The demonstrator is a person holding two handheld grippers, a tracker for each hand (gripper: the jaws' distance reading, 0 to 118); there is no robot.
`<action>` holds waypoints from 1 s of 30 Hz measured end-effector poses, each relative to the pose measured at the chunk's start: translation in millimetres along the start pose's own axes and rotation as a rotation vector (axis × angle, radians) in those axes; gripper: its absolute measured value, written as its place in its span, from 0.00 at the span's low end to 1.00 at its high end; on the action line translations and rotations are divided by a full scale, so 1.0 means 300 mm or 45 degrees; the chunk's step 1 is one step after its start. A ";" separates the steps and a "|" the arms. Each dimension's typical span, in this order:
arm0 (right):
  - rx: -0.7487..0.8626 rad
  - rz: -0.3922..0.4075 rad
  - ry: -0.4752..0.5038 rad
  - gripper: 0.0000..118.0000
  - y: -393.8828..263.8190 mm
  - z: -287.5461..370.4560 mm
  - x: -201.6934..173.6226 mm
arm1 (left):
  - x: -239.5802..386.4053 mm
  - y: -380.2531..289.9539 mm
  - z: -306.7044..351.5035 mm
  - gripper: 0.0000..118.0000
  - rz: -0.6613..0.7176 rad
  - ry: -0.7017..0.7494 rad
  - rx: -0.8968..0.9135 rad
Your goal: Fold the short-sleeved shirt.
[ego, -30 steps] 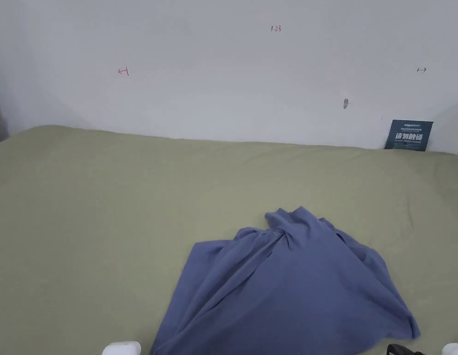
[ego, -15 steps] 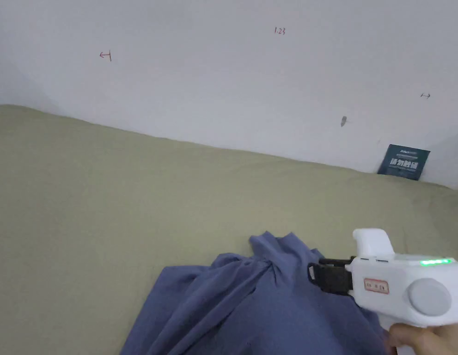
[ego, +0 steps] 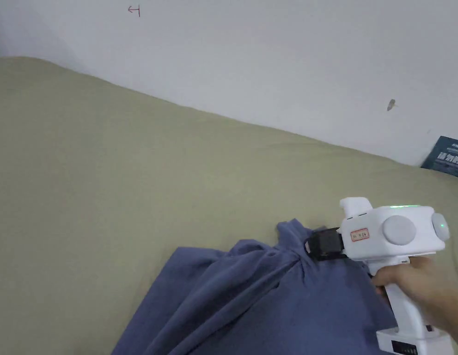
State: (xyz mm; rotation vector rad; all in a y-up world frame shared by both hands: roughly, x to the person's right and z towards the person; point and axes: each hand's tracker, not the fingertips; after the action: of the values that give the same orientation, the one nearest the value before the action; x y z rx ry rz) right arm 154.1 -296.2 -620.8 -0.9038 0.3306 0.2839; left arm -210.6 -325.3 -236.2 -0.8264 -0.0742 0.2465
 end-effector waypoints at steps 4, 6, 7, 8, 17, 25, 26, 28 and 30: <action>-0.011 -0.184 0.111 0.14 -0.031 0.010 0.034 | 0.000 -0.005 0.001 0.07 0.005 -0.009 0.000; 0.033 -0.241 0.087 0.07 -0.049 0.036 0.030 | -0.003 -0.008 0.001 0.07 0.018 -0.017 -0.003; 0.072 -0.234 0.085 0.07 -0.055 0.058 0.028 | -0.002 -0.006 0.003 0.07 0.022 -0.018 -0.002; 0.115 -0.242 0.097 0.07 -0.055 0.091 0.022 | -0.002 -0.005 0.006 0.07 0.027 -0.021 0.001; 0.529 -0.307 0.182 0.07 -0.082 0.451 -0.012 | 0.005 0.107 0.091 0.07 0.047 -0.107 0.155; 0.699 -0.241 0.050 0.07 -0.008 0.718 0.018 | 0.017 0.386 0.154 0.07 -0.007 -0.173 0.374; 0.746 -0.222 0.022 0.07 0.003 0.747 0.026 | 0.020 0.428 0.161 0.07 -0.031 -0.182 0.416; 0.732 -0.227 0.028 0.07 0.044 0.787 0.060 | 0.039 0.527 0.175 0.07 -0.088 -0.186 0.466; 0.739 -0.234 -0.018 0.07 0.082 0.824 0.078 | 0.054 0.620 0.190 0.07 -0.116 -0.203 0.513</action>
State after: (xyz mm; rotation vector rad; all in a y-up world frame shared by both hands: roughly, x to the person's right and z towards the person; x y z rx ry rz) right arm 205.8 -80.8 -505.5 -0.3554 0.2923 0.0165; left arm -239.2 -159.3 -334.9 -0.4003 -0.2045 0.2312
